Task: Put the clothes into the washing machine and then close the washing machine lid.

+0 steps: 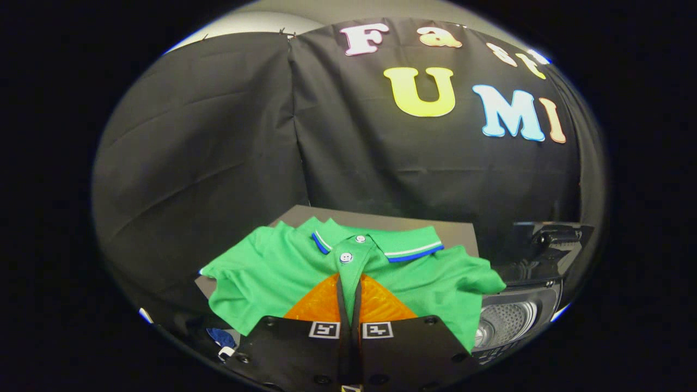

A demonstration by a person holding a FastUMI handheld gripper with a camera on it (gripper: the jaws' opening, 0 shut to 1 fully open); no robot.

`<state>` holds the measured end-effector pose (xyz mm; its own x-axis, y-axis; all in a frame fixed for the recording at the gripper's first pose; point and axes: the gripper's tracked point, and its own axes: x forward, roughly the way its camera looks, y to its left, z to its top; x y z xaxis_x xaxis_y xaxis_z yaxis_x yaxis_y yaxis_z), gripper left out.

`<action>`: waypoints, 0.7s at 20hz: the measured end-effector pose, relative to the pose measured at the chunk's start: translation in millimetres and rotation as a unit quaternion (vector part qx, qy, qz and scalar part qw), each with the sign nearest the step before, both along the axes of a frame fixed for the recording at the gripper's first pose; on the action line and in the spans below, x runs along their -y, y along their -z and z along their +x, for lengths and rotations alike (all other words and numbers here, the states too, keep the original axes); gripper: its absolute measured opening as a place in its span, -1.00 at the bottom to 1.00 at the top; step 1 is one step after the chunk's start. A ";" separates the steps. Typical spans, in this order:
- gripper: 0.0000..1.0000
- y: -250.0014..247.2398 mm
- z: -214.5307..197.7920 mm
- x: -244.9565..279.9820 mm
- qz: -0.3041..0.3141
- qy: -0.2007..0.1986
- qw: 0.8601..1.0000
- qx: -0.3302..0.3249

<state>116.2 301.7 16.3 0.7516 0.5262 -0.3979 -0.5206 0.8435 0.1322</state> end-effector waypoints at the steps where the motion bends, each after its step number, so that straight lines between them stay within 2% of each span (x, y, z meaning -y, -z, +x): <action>1: -0.97 -13.5 -0.1 5.2 -0.003 0.000 1.000 0.015; 5: -0.98 -41.7 2.4 27.0 0.001 0.002 0.999 0.045; 14: -0.98 -82.4 27.9 113.2 0.028 0.052 0.996 0.073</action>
